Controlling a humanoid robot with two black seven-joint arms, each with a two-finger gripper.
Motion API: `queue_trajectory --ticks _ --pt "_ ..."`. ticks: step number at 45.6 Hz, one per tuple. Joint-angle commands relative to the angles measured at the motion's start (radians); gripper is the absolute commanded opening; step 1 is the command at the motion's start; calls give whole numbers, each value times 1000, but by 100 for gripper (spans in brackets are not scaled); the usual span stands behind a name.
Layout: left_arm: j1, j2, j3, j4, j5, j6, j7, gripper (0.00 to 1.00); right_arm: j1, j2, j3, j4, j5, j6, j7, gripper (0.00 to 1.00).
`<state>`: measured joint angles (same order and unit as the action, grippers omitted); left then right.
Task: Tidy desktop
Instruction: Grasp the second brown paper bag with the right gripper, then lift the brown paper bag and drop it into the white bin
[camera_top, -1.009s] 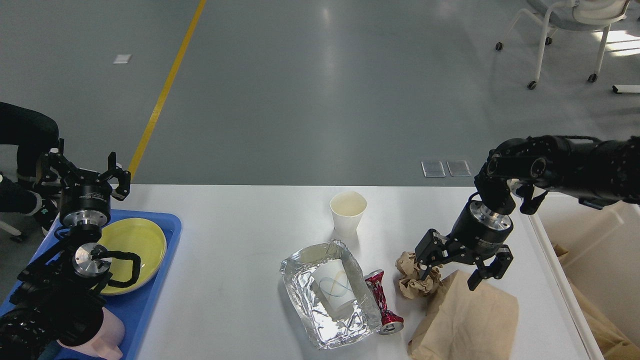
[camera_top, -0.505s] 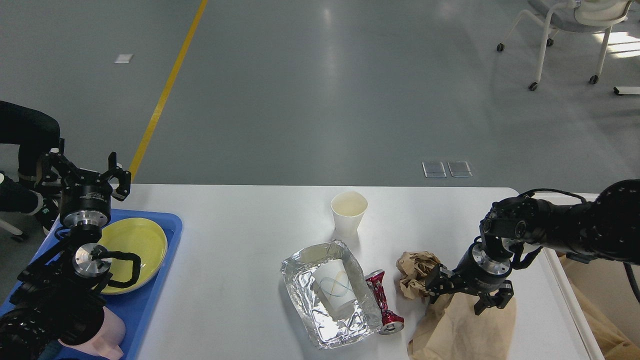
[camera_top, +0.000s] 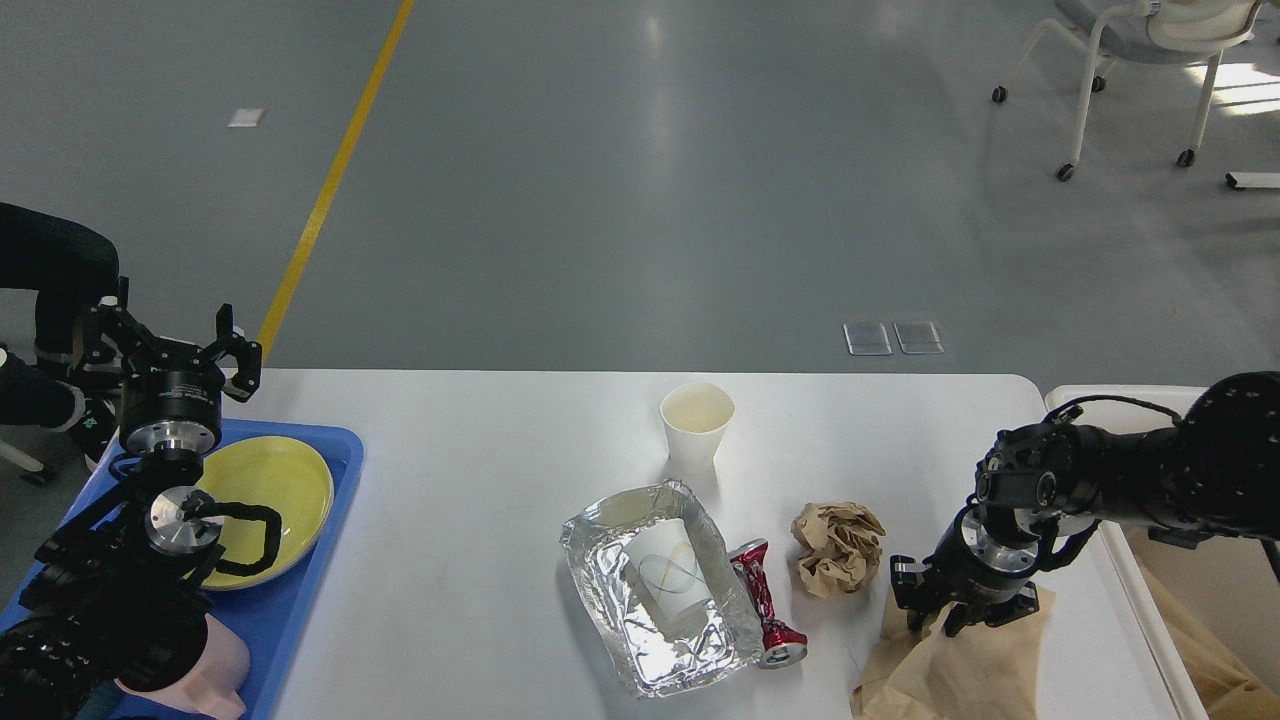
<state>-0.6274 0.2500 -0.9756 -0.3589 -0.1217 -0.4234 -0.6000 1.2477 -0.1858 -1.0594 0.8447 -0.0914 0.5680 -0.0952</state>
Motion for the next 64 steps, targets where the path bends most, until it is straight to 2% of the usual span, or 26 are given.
queue_trajectory --ticks 1,15,21,31,41,47,53,60,64 --pt "0 0 0 0 -1 0 0 97 35 -14 -4 7 1 1 0 0" --pt "0 0 0 0 0 0 0 97 272 -148 -2 40 -4 27 2 0" --pt "0 0 0 0 0 0 0 97 421 -217 18 57 4 98 3 0" --pt "0 0 0 0 0 0 0 97 670 -322 102 56 18 297 5 0" --pt "0 0 0 0 0 0 0 97 832 -406 156 51 18 349 5 0" --pt "0 0 0 0 0 0 0 97 799 -419 150 18 18 325 5 0" --pt "0 0 0 0 0 0 0 97 624 -451 173 -136 21 261 5 0" --pt "0 0 0 0 0 0 0 97 334 -480 222 -329 27 80 5 0" --pt "0 0 0 0 0 0 0 97 187 -480 269 -369 27 -49 5 0"
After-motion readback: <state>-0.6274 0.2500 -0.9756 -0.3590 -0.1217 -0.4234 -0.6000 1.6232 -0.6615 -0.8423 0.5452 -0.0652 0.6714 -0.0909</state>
